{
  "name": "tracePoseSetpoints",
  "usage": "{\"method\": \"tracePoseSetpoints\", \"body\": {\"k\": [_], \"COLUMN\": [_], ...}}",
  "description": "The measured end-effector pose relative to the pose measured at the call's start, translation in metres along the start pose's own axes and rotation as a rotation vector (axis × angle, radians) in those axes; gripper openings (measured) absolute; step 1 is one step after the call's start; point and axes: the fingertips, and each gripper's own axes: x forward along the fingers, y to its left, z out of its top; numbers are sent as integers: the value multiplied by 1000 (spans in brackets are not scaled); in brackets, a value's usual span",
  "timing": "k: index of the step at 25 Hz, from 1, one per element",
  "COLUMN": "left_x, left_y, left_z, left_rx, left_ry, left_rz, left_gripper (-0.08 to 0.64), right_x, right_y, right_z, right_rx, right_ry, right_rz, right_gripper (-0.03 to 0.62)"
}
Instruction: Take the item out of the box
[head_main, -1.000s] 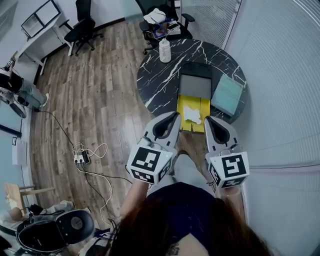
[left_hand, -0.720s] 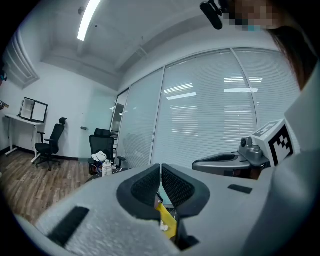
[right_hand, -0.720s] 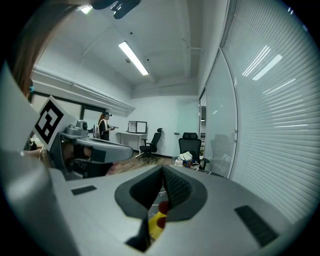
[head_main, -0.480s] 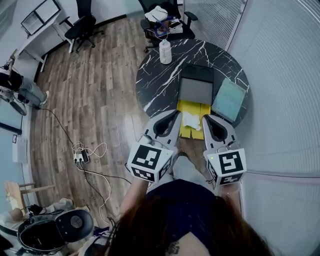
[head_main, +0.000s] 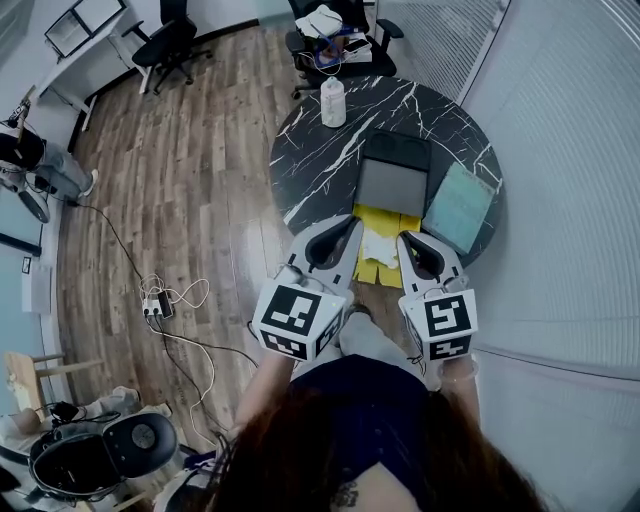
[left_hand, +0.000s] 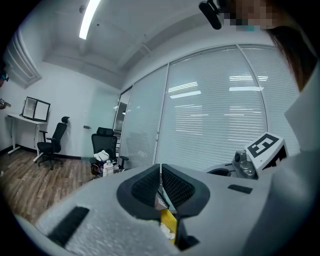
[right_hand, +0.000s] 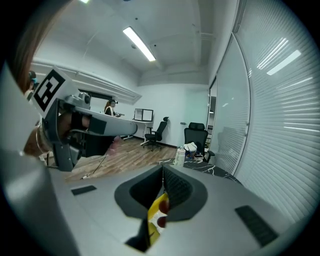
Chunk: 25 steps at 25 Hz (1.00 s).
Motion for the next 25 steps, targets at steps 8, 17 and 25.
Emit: {"method": "tracePoseSetpoints", "body": {"k": [8,17,25], "left_x": [17,34,49], "left_y": [4,11,8], "left_z": [-2,-2,-6], "left_rx": [-5,-13,-16], "left_ry": [6,17,34], "left_rz": [12,18,-1], "left_gripper": [29,29,29], "right_x": [28,54,74], "right_y": [-2,0,2], "right_z": [-21,-42,-69], "right_rx": [-23,-55,-75], "right_ry": [69,139,208], "right_rz": [63,126,162], "right_gripper": [26,26,27]}}
